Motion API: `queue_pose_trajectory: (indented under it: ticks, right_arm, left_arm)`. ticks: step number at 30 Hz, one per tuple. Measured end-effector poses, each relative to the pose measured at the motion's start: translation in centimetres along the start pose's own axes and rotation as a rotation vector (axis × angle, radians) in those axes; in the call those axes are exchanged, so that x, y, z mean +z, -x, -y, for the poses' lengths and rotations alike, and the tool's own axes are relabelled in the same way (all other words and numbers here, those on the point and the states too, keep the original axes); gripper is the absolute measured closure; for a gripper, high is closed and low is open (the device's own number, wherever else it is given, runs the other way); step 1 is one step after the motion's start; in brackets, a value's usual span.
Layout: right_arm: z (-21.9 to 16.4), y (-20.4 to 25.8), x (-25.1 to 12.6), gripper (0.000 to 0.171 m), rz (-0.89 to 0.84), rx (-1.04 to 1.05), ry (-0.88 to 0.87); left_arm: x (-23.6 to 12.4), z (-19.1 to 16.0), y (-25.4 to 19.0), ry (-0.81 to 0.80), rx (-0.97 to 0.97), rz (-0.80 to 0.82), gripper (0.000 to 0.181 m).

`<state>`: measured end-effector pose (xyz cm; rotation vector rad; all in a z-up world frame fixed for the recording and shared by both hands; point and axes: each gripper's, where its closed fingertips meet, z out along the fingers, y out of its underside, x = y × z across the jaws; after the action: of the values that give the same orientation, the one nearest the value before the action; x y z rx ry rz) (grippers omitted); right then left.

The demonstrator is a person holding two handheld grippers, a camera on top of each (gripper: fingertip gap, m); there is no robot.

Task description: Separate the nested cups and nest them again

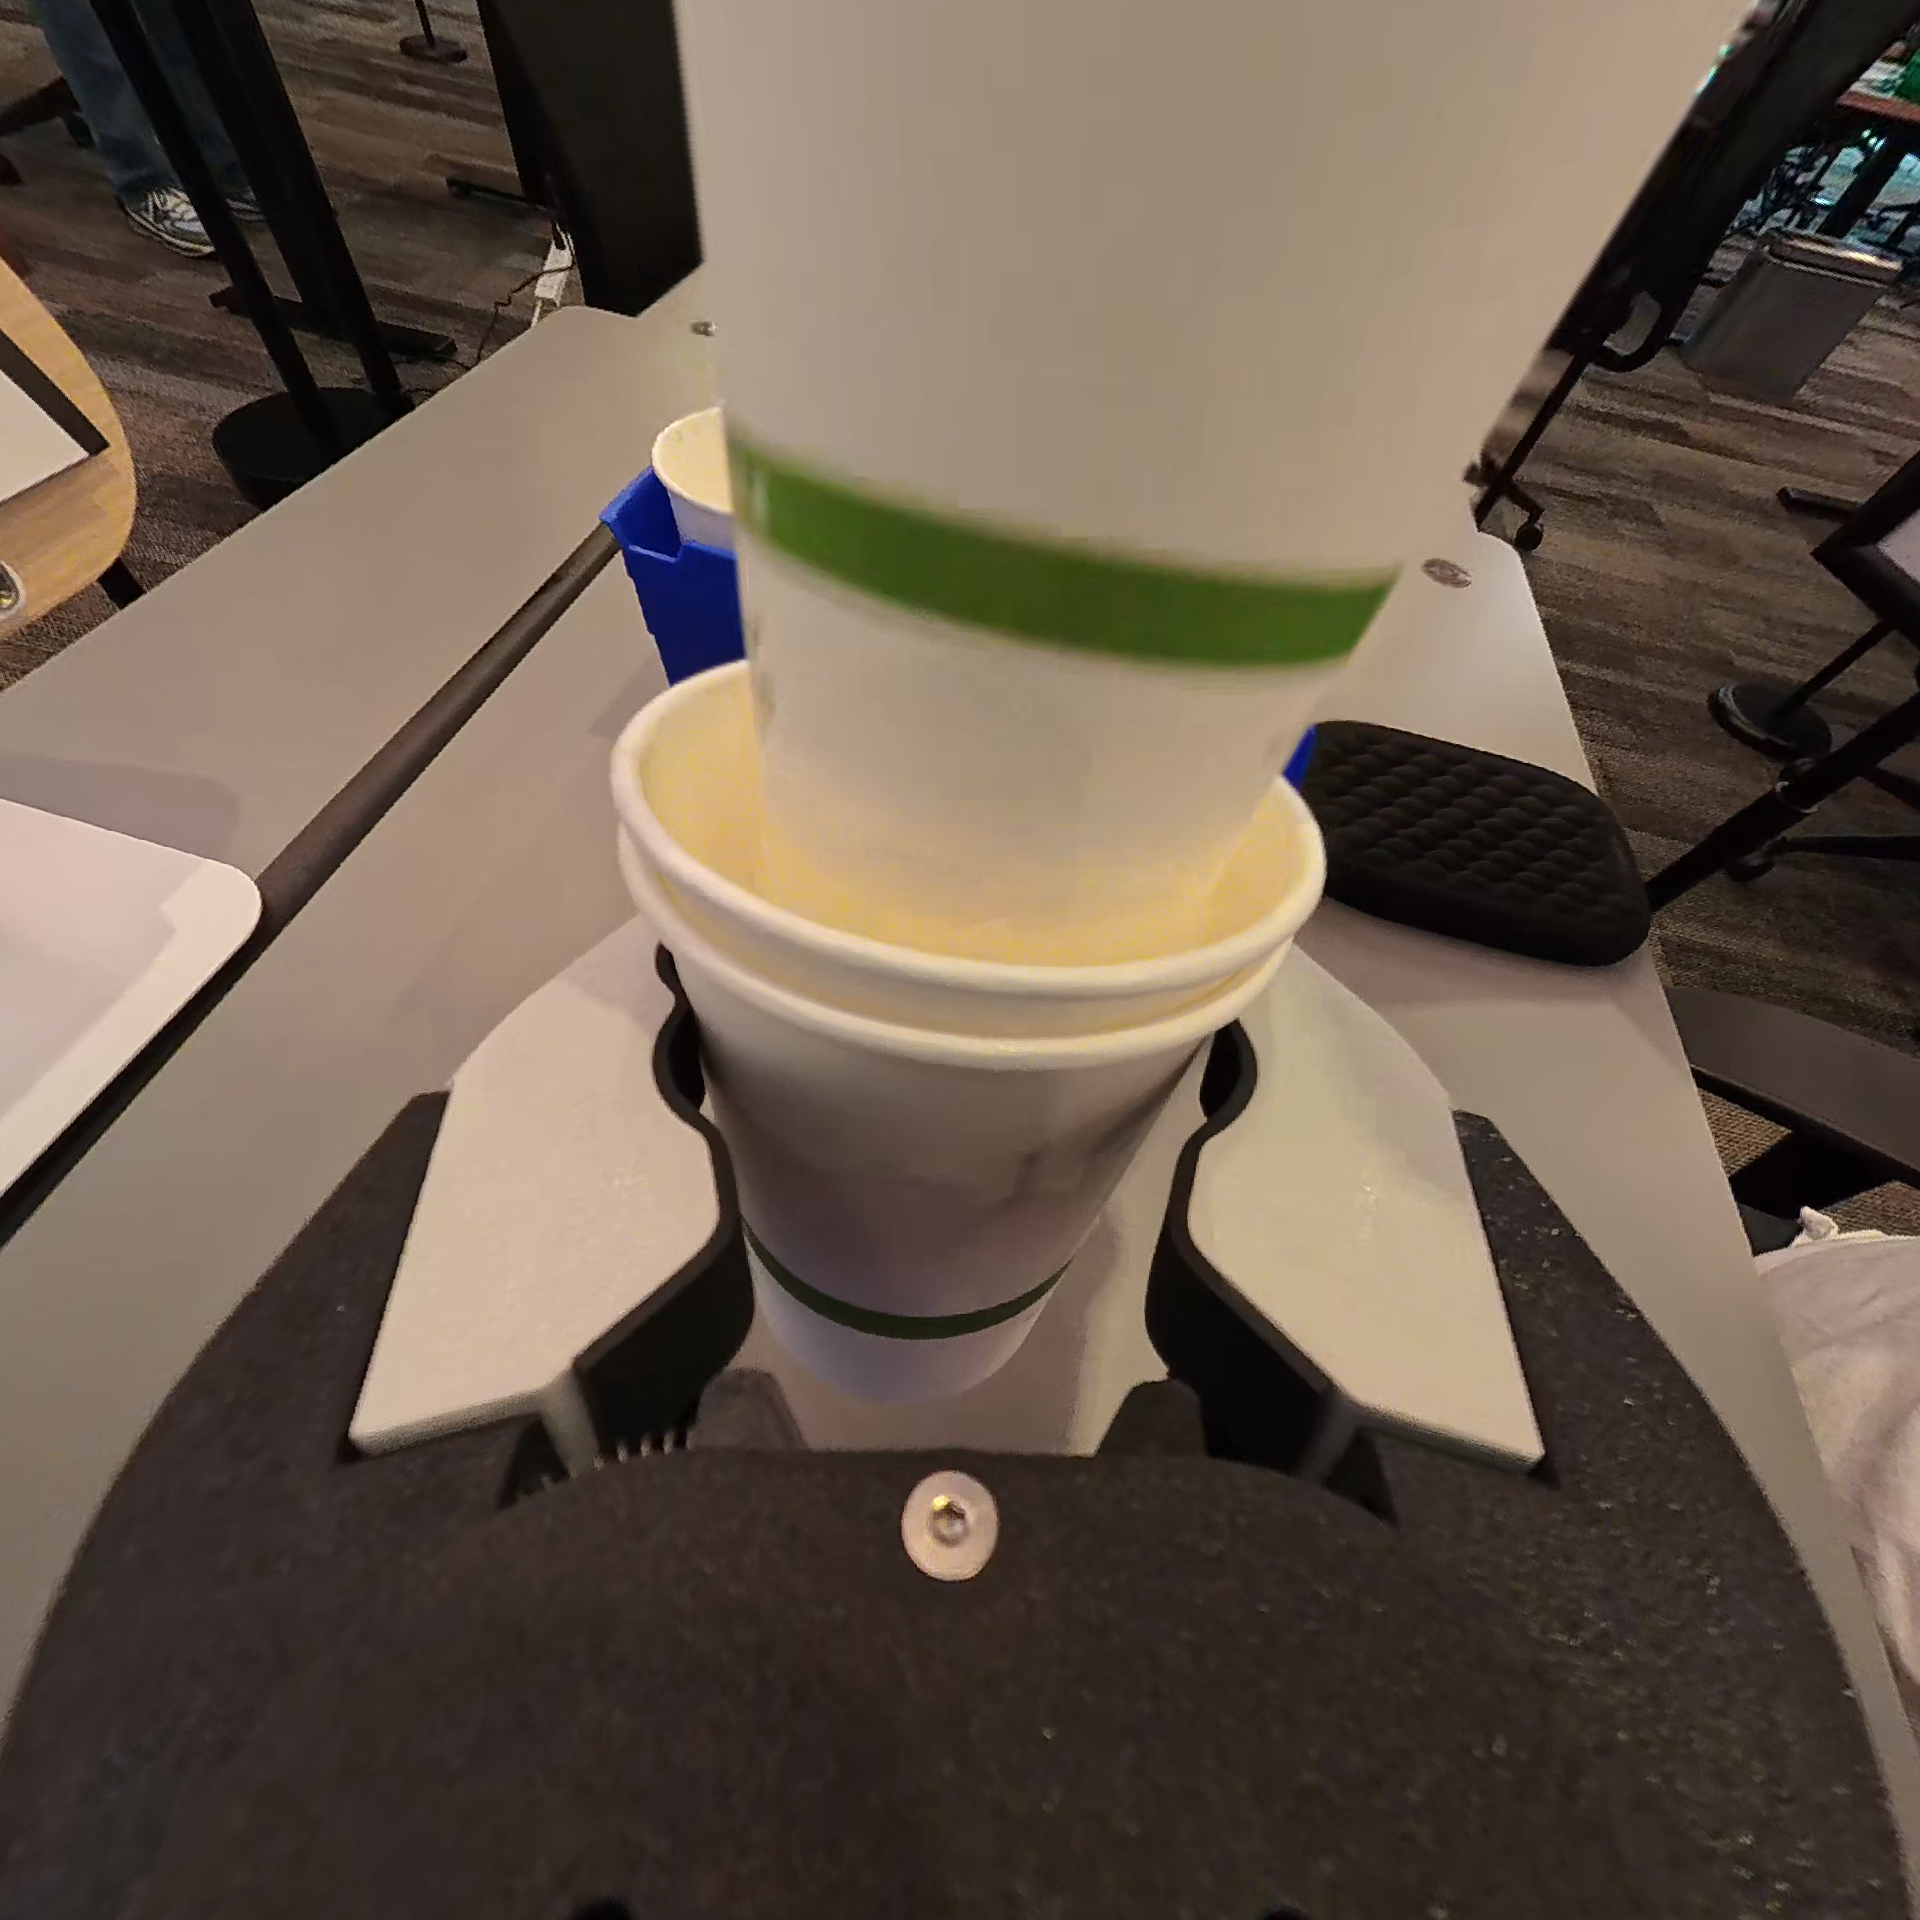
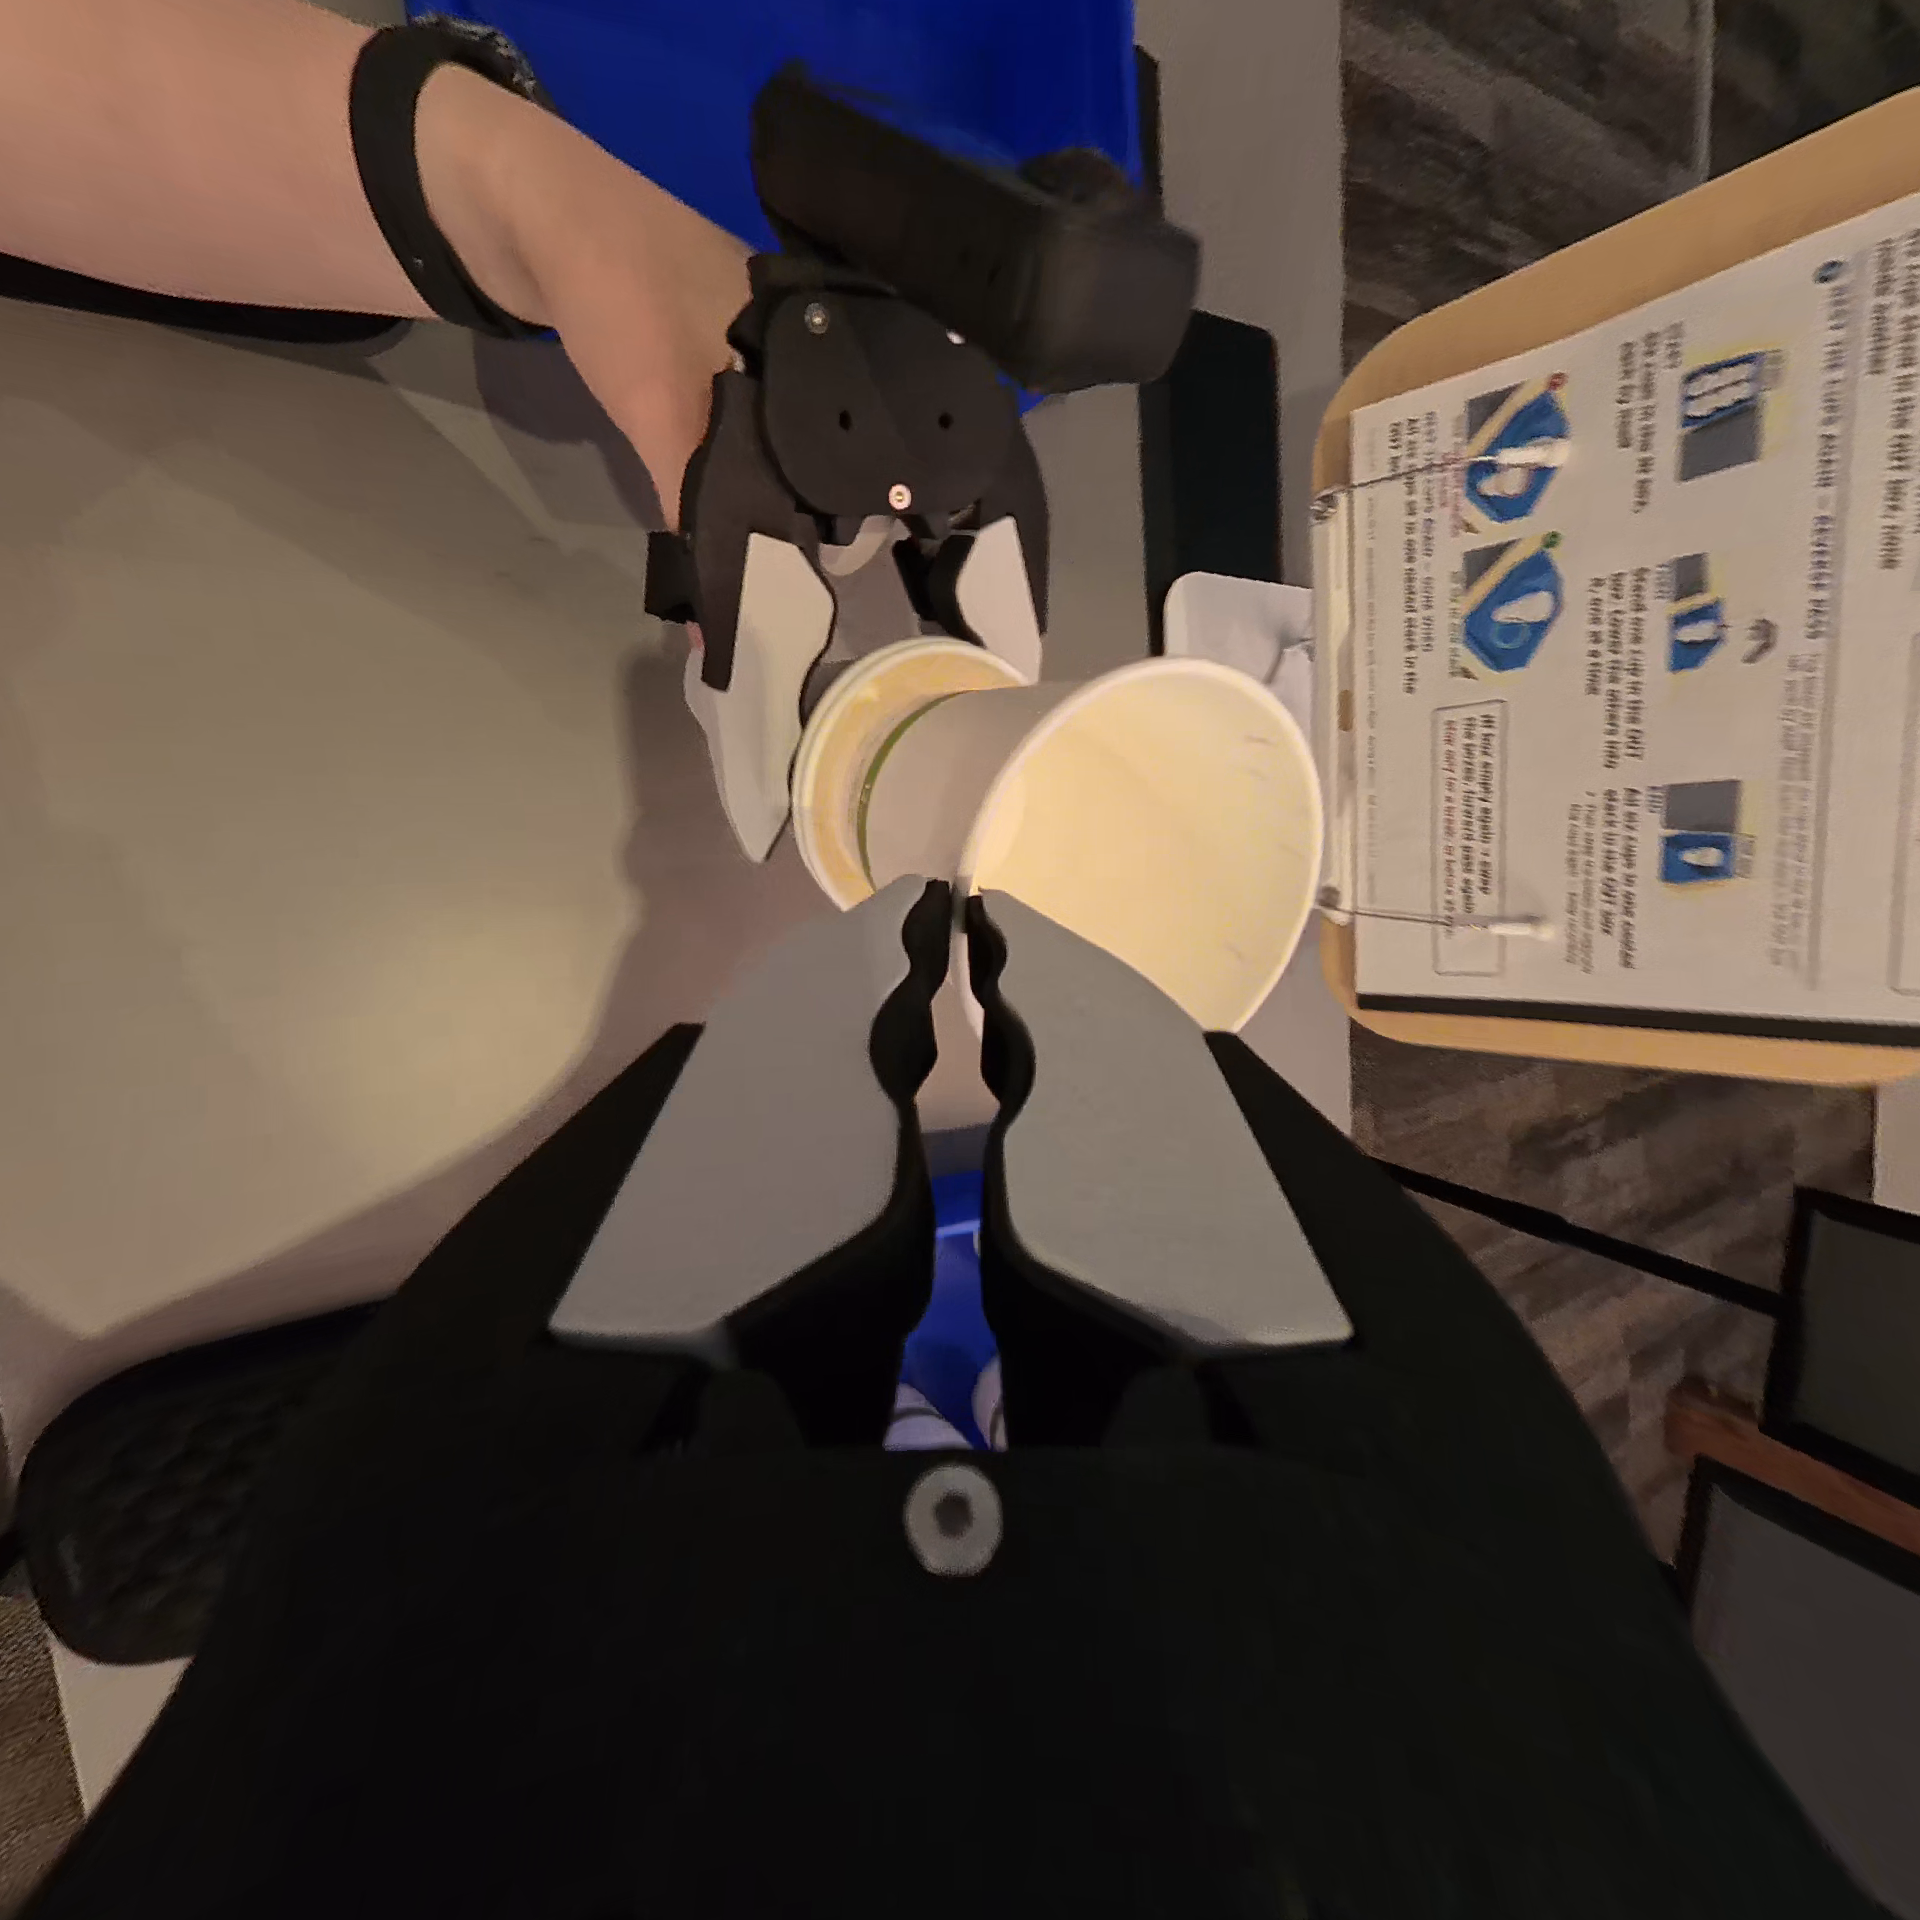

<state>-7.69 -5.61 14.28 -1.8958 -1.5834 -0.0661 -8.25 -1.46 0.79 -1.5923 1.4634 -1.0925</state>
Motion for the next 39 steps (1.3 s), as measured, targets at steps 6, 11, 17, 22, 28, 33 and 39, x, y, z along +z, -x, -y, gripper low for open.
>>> queue_pose_trajectory:
  ticks: [6, 11, 17, 22, 28, 33, 39]
  right_arm:
    - [-3.4, -2.0, -4.5, 0.168, -0.13, 0.072, 0.067]
    - [-10.9, -3.1, -5.5, 0.168, -0.211, 0.207, 0.209]
    - [-19.0, -1.5, -2.6, 0.168, -0.193, 0.316, 0.358]
    - [-23.5, 0.6, 1.1, 0.168, -0.128, 0.372, 0.422]
    - [-26.3, 2.2, 4.5, 0.167, -0.073, 0.407, 0.447]
    - [-27.0, 3.0, 5.9, 0.168, -0.068, 0.392, 0.458]
    - [-27.3, 3.4, 6.8, 0.167, -0.063, 0.378, 0.473]
  left_arm:
    - [-0.5, -0.1, 0.6, 0.003, 0.003, 0.026, 0.086]
    - [-1.0, 0.4, 0.7, -0.016, 0.001, 0.031, 0.086]
    - [-1.2, 0.4, 0.9, -0.022, -0.003, 0.032, 0.086]
    - [-1.2, 0.5, 0.8, -0.023, -0.001, 0.032, 0.086]
    - [-1.2, 0.5, 1.0, -0.027, -0.004, 0.039, 0.086]
    - [-1.2, 1.1, 2.1, -0.057, 0.018, 0.137, 0.086]
    - [-1.6, 2.1, 3.4, -0.103, 0.05, 0.277, 0.086]
